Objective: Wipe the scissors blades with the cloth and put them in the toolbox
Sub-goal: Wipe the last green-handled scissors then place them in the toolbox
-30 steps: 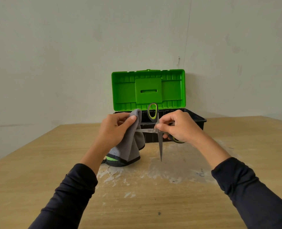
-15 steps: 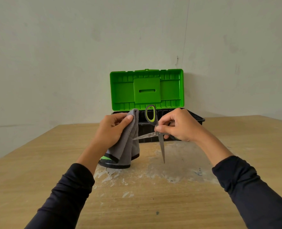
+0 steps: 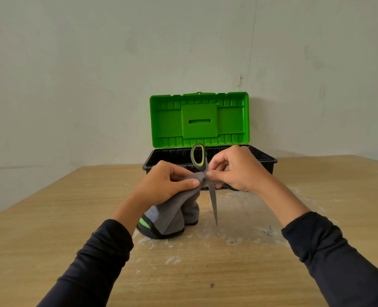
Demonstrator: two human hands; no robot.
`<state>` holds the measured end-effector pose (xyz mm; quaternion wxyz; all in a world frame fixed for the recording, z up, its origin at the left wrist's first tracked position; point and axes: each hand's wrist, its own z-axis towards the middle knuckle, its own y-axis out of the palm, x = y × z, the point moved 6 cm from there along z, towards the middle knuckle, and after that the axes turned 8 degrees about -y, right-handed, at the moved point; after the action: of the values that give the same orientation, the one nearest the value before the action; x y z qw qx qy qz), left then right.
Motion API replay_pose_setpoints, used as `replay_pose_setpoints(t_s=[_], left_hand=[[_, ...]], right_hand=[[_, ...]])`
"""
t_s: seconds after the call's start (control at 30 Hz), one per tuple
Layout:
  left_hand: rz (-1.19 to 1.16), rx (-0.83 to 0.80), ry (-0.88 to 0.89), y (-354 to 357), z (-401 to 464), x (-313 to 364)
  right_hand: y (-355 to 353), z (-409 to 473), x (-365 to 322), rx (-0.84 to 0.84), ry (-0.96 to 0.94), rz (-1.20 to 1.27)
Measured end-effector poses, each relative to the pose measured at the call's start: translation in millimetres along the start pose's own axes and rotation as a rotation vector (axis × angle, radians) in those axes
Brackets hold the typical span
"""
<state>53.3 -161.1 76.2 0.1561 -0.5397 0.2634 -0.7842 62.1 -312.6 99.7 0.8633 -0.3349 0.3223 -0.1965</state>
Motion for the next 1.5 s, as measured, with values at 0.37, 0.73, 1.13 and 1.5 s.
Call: replay_pose_setpoints(t_s=[0.37,0.73,1.13,1.5], left_hand=[[0.107,0.237,0.078,6,-2,3],[0.083,0.201,0.024,3,2,-1],[-0.165,0.306,0.058,-10,-1,3],[-0.105,0.147,0.062,9,-1,4]], right_hand=[[4,0,-2,0.081,0.048,-0.03],[-4,-2,4,0.067,0.095,0.003],[-9,-4,7,0.013,0.083,-0.089],[-11,-3,9,0.075,0.07,0.014]])
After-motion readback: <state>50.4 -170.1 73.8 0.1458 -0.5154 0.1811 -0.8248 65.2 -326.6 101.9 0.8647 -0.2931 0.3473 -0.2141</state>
